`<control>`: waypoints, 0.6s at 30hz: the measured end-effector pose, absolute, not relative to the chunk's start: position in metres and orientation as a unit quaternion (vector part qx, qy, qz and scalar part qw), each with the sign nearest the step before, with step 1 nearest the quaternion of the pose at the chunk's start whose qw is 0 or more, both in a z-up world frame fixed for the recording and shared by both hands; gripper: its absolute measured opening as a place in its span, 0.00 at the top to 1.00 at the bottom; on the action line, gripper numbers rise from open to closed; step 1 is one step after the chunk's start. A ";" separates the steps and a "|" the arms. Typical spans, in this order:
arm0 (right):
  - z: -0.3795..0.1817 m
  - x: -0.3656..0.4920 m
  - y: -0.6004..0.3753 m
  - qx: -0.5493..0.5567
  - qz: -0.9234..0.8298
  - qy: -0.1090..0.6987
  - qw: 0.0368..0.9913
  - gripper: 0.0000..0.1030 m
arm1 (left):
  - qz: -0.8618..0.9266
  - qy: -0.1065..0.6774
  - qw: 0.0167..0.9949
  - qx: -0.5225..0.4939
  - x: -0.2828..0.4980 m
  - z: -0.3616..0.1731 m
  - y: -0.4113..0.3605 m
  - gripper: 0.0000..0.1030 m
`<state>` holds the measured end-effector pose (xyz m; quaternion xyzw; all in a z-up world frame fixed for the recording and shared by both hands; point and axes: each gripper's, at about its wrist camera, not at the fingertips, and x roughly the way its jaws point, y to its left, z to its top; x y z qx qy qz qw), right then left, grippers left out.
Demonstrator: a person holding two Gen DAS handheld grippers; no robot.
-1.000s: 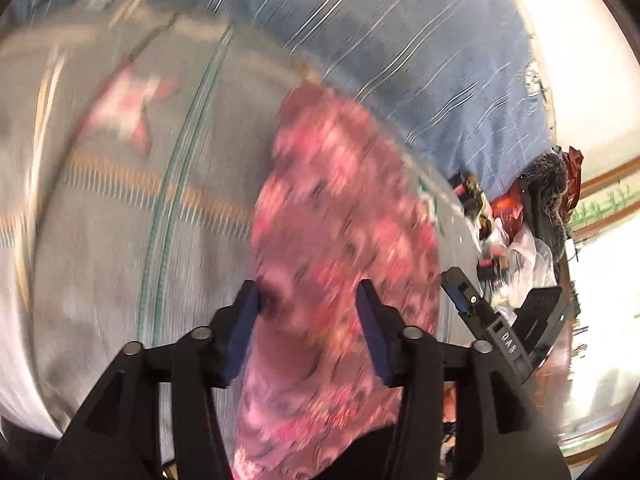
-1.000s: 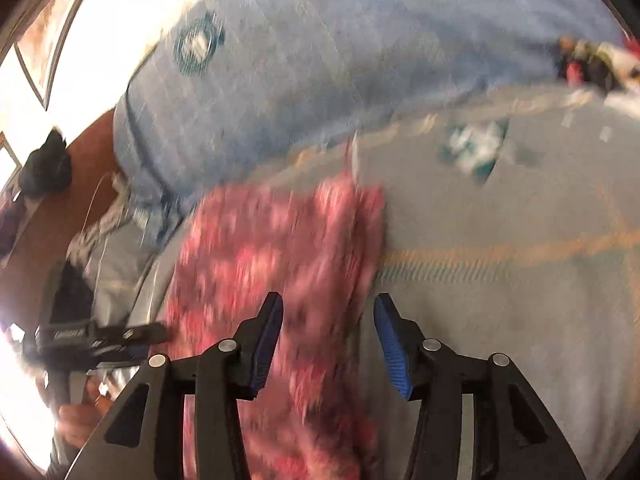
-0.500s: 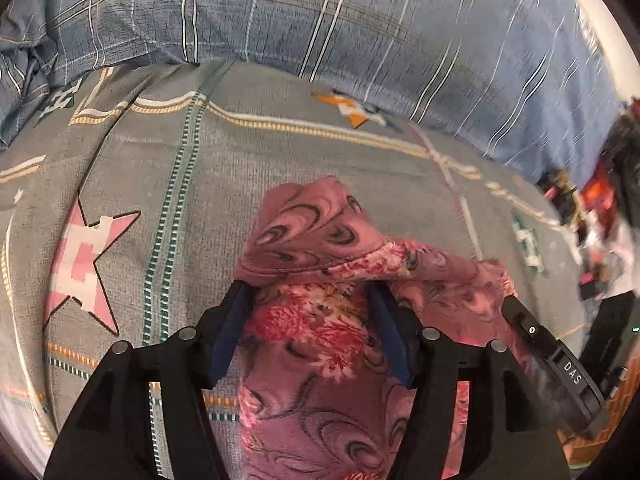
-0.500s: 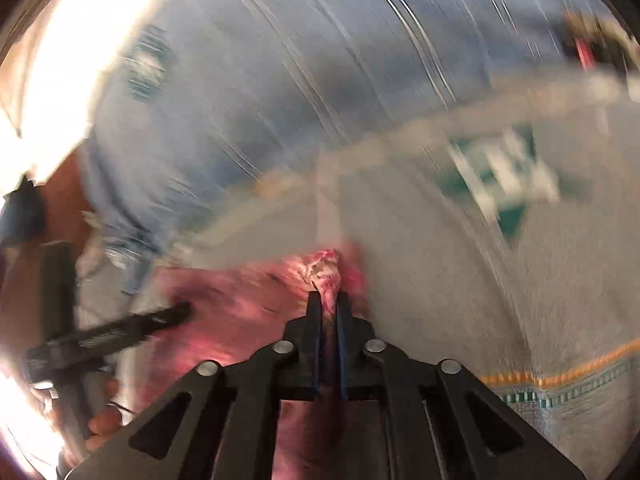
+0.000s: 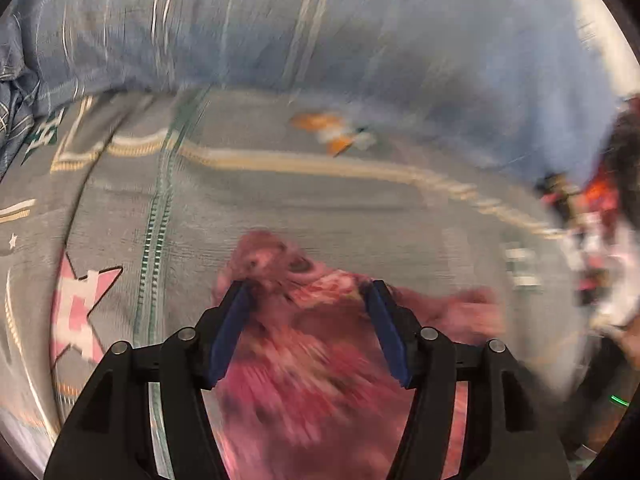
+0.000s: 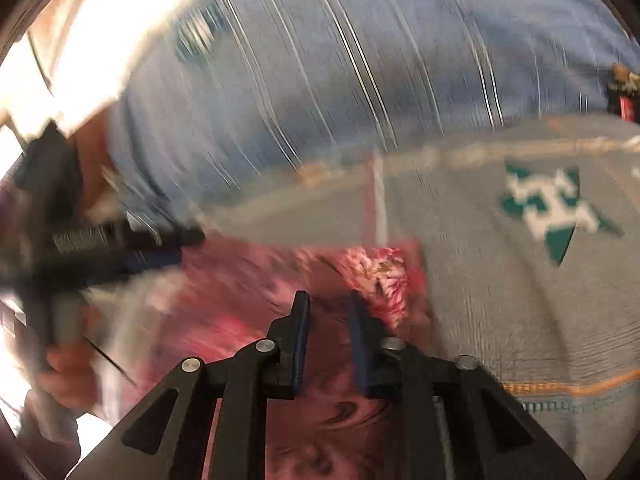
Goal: Fold small clothes
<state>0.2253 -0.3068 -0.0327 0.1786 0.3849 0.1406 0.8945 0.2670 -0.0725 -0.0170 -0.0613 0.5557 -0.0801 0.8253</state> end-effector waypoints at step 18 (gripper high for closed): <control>-0.030 0.148 -0.318 0.126 0.122 0.389 0.905 0.34 | -0.120 0.522 0.844 -0.037 0.172 0.004 -0.038 0.17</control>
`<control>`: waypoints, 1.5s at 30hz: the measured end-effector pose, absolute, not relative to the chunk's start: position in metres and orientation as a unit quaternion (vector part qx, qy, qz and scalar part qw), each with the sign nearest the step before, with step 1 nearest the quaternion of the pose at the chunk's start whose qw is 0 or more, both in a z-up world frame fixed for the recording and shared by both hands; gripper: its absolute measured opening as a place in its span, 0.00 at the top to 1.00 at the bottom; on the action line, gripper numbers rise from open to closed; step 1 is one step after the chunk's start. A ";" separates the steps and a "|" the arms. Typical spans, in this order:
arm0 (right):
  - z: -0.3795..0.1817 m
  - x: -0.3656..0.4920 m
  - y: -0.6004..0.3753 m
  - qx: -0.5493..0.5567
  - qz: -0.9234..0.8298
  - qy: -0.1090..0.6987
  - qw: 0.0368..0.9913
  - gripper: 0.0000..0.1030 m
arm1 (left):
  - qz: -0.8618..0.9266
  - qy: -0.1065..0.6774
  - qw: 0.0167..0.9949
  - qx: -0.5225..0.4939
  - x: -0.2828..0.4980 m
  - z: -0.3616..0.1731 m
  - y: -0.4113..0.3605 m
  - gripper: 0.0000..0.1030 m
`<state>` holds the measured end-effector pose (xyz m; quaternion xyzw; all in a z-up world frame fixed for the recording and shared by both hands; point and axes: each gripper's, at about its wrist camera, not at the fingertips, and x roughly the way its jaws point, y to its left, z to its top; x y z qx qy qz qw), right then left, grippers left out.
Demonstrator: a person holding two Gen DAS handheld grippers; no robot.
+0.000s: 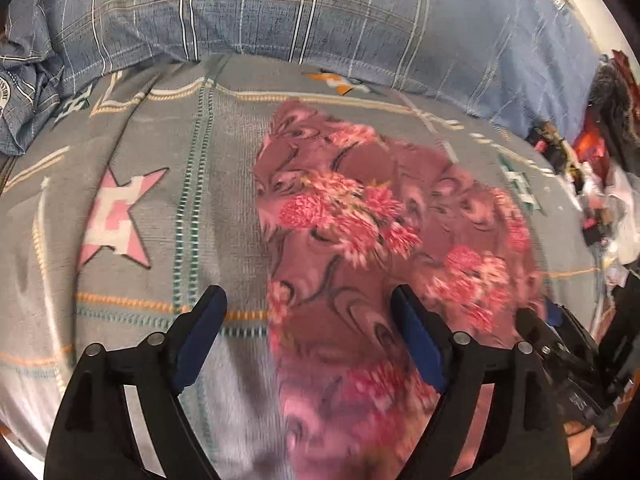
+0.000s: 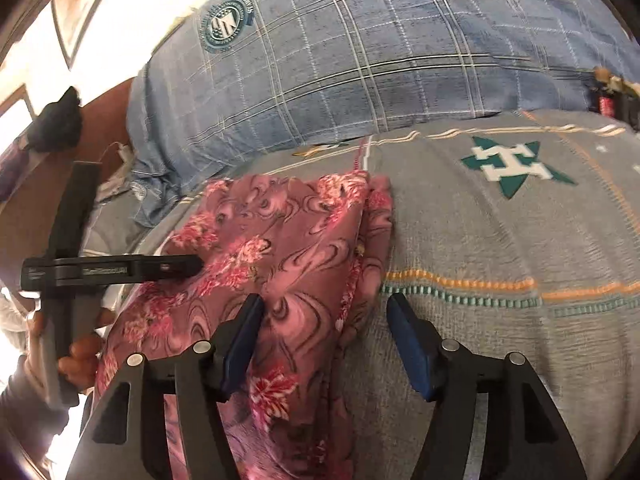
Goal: Fold small clothes
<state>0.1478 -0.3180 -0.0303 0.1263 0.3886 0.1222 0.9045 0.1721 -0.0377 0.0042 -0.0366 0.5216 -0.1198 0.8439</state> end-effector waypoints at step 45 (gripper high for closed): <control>-0.027 0.081 -0.286 0.028 0.054 0.423 0.904 0.12 | -0.134 0.485 0.864 0.000 0.058 -0.010 -0.022 0.00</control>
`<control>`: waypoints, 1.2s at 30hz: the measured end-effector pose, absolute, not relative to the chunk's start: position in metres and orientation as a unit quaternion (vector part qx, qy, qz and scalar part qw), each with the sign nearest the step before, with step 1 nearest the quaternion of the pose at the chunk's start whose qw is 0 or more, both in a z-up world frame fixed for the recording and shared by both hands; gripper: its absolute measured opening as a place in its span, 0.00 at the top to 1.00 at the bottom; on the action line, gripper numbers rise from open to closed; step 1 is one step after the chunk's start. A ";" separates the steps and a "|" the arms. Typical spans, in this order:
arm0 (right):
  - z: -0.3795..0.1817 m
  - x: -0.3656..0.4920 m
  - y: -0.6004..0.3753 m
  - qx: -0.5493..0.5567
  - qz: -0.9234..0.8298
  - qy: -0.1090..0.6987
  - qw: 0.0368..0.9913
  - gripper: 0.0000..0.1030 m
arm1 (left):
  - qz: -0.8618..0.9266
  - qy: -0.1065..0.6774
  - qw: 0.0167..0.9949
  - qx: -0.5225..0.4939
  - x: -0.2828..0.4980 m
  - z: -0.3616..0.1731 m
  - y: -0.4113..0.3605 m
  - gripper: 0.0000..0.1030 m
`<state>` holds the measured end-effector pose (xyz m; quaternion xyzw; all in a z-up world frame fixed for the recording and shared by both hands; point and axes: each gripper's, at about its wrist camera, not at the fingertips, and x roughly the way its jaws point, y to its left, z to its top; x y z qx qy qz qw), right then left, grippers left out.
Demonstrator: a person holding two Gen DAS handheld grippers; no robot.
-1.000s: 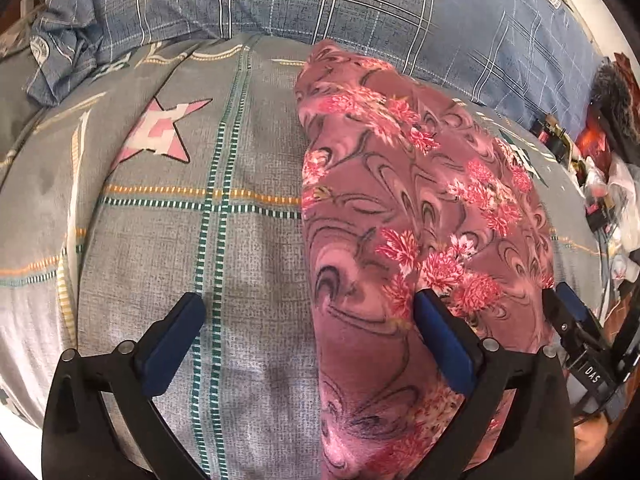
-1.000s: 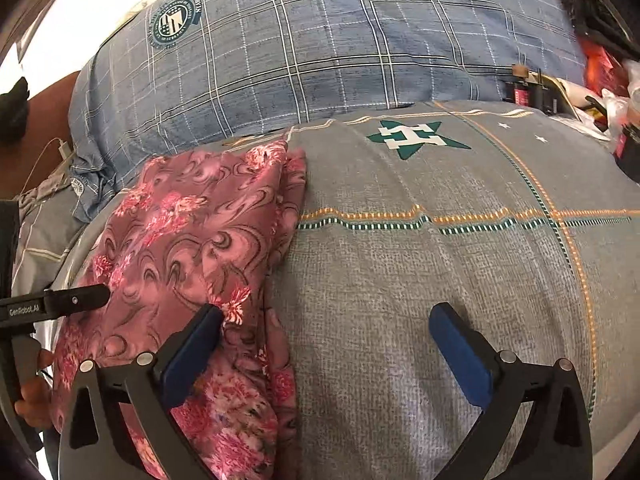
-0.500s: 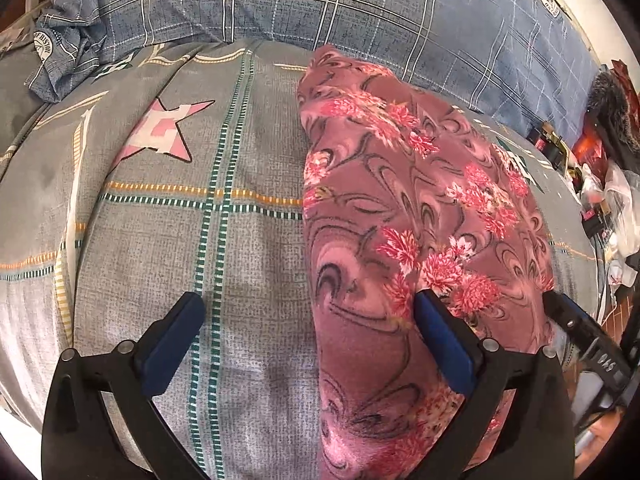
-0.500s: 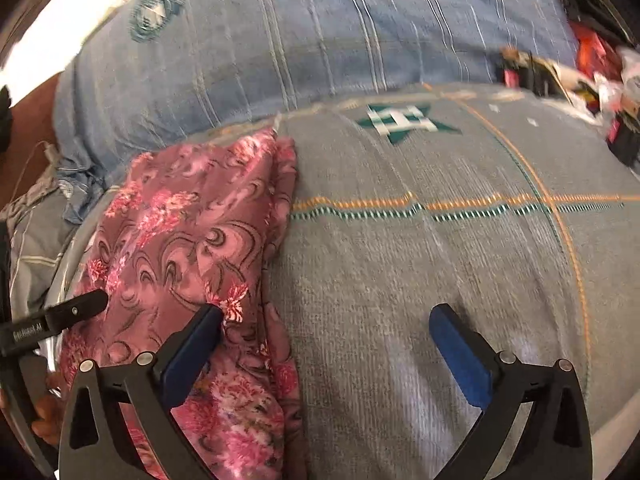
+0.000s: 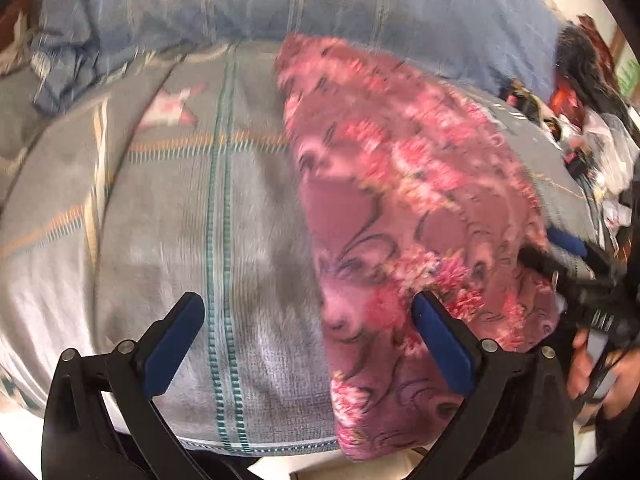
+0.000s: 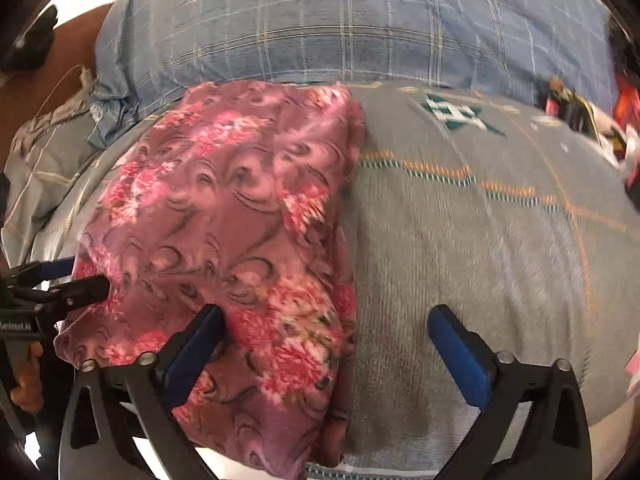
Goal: Fold small clothes
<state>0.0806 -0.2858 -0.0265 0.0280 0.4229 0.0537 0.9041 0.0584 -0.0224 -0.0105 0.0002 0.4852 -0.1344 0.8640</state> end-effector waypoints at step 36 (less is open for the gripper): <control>-0.018 0.050 -0.350 0.213 0.168 0.384 0.882 0.95 | -0.165 0.495 0.853 0.000 0.046 -0.010 -0.040 0.00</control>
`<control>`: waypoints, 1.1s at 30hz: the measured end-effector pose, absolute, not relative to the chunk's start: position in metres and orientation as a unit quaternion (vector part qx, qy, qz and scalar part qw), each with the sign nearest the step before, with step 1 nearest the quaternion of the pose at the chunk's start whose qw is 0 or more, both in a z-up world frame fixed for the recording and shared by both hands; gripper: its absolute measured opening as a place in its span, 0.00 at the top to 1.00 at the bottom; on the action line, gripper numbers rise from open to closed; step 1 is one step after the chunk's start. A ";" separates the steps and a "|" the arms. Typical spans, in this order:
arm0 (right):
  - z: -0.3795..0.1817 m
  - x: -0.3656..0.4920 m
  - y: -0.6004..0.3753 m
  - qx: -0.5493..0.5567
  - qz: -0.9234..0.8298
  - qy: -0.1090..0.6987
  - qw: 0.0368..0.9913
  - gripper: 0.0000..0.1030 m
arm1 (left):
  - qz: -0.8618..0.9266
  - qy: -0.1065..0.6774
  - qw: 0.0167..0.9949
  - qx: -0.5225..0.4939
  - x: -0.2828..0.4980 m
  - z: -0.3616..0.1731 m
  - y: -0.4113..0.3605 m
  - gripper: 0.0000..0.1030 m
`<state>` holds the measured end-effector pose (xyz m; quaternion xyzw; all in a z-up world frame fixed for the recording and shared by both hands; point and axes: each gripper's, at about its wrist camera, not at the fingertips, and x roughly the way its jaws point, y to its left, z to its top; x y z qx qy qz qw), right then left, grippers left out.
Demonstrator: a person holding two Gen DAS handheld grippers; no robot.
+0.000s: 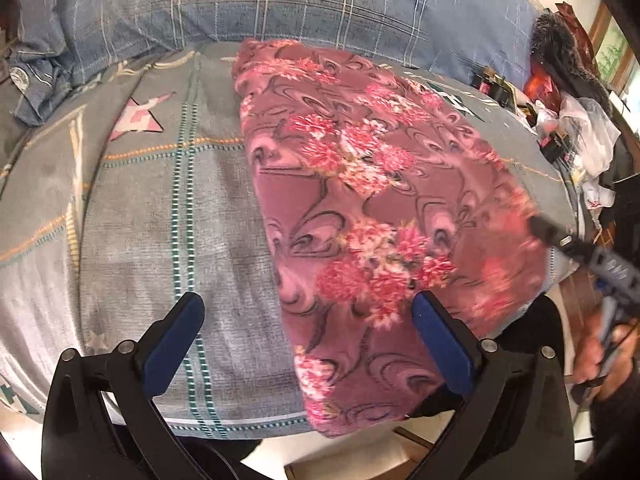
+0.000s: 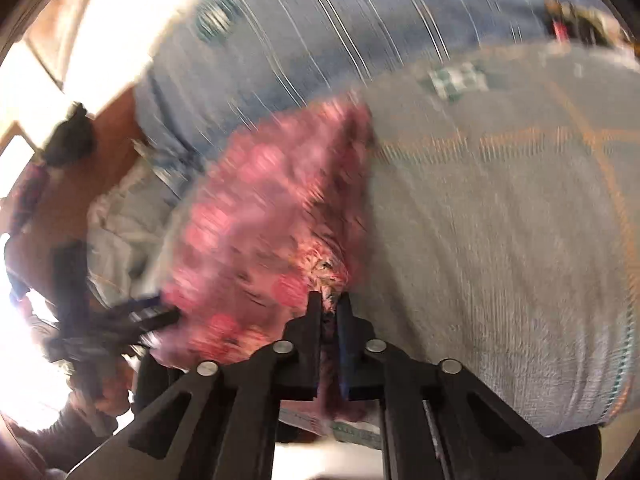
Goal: Fold small clothes
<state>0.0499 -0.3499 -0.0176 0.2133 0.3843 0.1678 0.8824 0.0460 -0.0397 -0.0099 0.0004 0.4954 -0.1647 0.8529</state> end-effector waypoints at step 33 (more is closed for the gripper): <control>-0.018 0.165 -0.322 0.192 0.106 0.395 0.892 0.93 | -0.101 0.518 0.845 -0.084 0.152 -0.037 -0.043 0.00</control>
